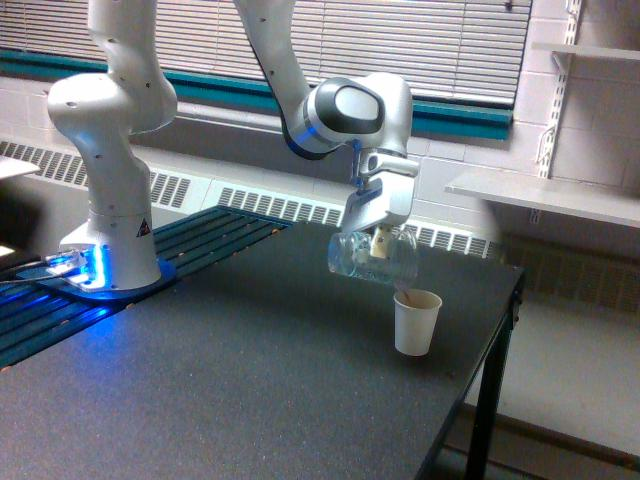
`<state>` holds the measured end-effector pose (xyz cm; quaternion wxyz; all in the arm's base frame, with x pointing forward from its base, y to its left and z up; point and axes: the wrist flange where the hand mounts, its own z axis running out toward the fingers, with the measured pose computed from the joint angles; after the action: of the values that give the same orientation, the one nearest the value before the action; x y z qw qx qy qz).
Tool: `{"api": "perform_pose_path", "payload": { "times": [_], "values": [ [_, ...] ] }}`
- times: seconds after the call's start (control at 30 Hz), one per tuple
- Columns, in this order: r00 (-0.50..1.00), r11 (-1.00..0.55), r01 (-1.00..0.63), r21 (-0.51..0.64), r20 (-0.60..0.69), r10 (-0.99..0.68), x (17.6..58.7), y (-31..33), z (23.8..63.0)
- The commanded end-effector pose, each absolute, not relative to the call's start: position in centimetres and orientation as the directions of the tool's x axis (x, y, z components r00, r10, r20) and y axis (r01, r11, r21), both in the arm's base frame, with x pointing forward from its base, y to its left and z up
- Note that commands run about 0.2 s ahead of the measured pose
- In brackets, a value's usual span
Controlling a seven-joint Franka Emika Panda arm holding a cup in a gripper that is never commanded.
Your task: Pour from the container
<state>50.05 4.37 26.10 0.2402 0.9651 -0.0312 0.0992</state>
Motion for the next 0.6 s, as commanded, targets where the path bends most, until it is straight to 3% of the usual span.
{"api": "perform_pose_path", "payload": {
  "times": [0.03, 0.6],
  "values": [
    [0.983, -0.883, -0.078, 0.462, 0.185, 0.011, 50.4, 4.6, 26.0],
    [0.972, -0.907, -0.144, 0.396, 0.231, -0.053, 49.7, 1.9, 28.3]
  ]
}}
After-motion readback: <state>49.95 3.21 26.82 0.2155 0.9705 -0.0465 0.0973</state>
